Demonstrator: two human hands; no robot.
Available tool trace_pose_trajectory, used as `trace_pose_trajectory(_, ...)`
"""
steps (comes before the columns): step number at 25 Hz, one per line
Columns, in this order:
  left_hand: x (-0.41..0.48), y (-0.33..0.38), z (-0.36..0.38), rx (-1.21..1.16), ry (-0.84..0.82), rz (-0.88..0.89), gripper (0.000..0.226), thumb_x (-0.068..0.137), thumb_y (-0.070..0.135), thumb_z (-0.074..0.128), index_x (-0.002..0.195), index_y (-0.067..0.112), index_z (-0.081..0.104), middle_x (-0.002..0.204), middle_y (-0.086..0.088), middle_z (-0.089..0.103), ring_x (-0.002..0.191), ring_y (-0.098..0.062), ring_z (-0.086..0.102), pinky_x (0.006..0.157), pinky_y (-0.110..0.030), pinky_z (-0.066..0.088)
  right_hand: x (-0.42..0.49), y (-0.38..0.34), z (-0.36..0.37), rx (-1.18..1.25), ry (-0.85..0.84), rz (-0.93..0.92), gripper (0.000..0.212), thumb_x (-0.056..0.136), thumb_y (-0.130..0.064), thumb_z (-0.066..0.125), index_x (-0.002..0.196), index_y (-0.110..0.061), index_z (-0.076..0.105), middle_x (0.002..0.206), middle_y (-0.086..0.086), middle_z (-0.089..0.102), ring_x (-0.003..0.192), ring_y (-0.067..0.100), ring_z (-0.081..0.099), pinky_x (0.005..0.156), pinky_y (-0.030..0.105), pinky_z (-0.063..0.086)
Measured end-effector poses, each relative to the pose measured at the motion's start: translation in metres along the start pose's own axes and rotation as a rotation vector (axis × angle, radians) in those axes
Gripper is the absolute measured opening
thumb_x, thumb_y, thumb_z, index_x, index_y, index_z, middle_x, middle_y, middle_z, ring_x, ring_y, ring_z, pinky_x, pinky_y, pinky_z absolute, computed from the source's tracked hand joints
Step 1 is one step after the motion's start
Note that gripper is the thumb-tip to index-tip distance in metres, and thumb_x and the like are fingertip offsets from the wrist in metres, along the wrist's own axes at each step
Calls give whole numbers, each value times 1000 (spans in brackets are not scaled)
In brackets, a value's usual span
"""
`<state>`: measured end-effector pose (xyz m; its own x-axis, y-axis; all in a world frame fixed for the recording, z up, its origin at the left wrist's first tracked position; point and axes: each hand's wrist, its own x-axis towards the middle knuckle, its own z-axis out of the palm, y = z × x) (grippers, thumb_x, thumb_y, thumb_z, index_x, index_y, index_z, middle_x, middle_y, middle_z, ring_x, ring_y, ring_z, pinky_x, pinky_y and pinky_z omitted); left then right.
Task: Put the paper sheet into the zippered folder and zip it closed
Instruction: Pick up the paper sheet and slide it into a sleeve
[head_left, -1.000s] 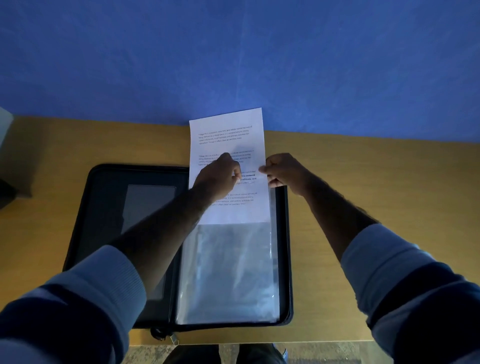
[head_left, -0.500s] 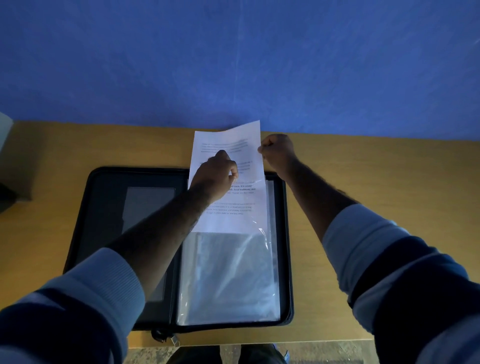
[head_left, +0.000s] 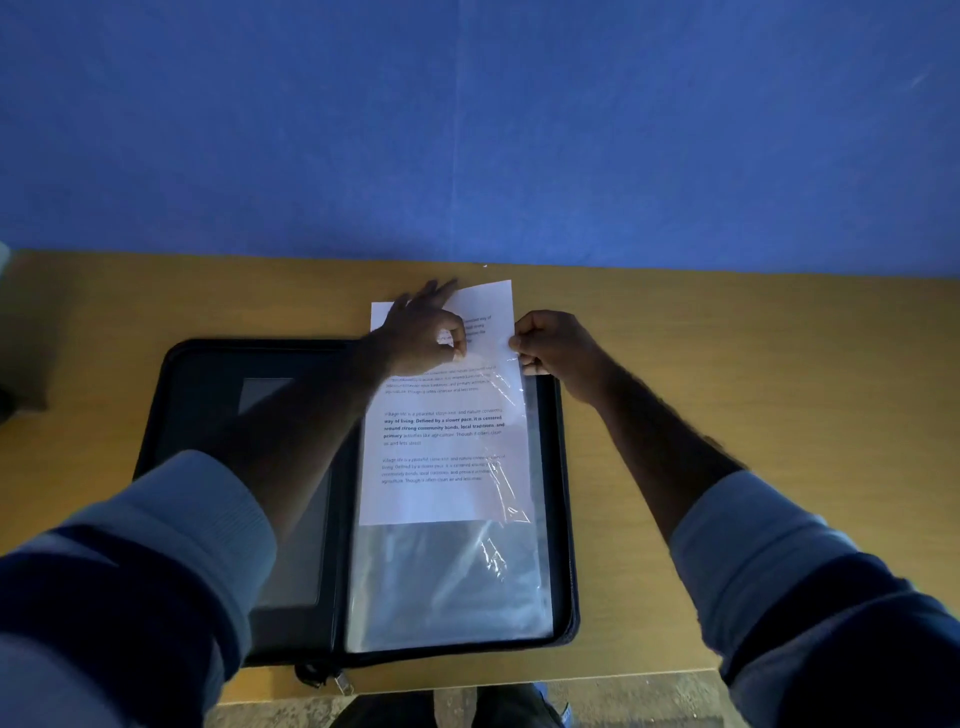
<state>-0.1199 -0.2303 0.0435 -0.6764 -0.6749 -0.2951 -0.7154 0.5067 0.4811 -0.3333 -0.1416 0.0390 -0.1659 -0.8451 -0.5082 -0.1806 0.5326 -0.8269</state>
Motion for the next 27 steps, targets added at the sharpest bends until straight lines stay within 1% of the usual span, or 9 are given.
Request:
trace_pose_trajectory(3,1,0,-6,29,9,8,6,85,29,78,83,28,72,162,-4,37,147,-30,34,123,-45,18,-10,0,4,107,47,24,5,92,-12,67,89,-10,72,79,2,78,74,18,75,69,33,63)
trace_pose_trajectory(6,2,-1,-6,75,-2,-7,4,87,29,76,86,29,72,158,-4,43,145,-25,39,119,-42,20,-27,12,16,319,165,91,13,96,-17,63,95,-8,72,84,6,79,78,24,78,64,33,63)
trace_pose_trajectory(9,3,-2,-2,68,-3,-16,6,88,30,75,85,31,70,156,-4,45,144,-21,41,116,-41,20,-46,33,31,371,231,173,10,92,-15,66,86,-10,73,78,7,78,70,22,76,57,28,59)
trace_pose_trajectory(12,3,-1,2,66,1,-17,6,87,31,76,86,30,71,151,0,51,138,-20,47,114,-40,22,-52,44,44,342,322,186,8,88,-12,70,82,-10,73,65,5,70,59,19,65,54,27,53)
trace_pose_trajectory(14,2,1,4,44,16,-12,5,86,29,76,88,27,72,146,1,54,135,-19,49,111,-40,23,-52,43,48,357,379,172,8,89,-10,68,83,-5,71,64,7,65,59,20,58,56,31,48)
trace_pose_trajectory(17,-4,-1,10,-6,56,-11,4,88,25,74,90,24,71,134,3,62,126,-21,55,106,-38,27,-51,37,52,392,401,154,11,89,-6,60,81,-8,67,64,5,58,56,17,48,49,26,37)
trace_pose_trajectory(22,-18,-4,17,-214,106,-89,50,89,48,66,132,29,51,131,2,67,124,-24,54,107,-44,40,-48,31,61,404,458,147,14,89,-3,55,80,-10,62,63,1,55,50,11,43,41,17,31)
trace_pose_trajectory(24,-22,-5,18,-245,100,-101,54,90,54,60,138,31,49,128,3,68,123,-24,55,105,-46,44,-46,30,63,420,477,158,18,89,-3,55,75,-12,61,58,-2,55,44,8,45,39,16,32)
trace_pose_trajectory(27,-25,-7,18,-288,92,-63,47,95,51,59,132,21,60,119,-2,70,110,-21,64,96,-48,54,-43,29,64,407,479,148,19,88,-4,55,72,-13,59,64,3,58,54,15,52,50,23,38)
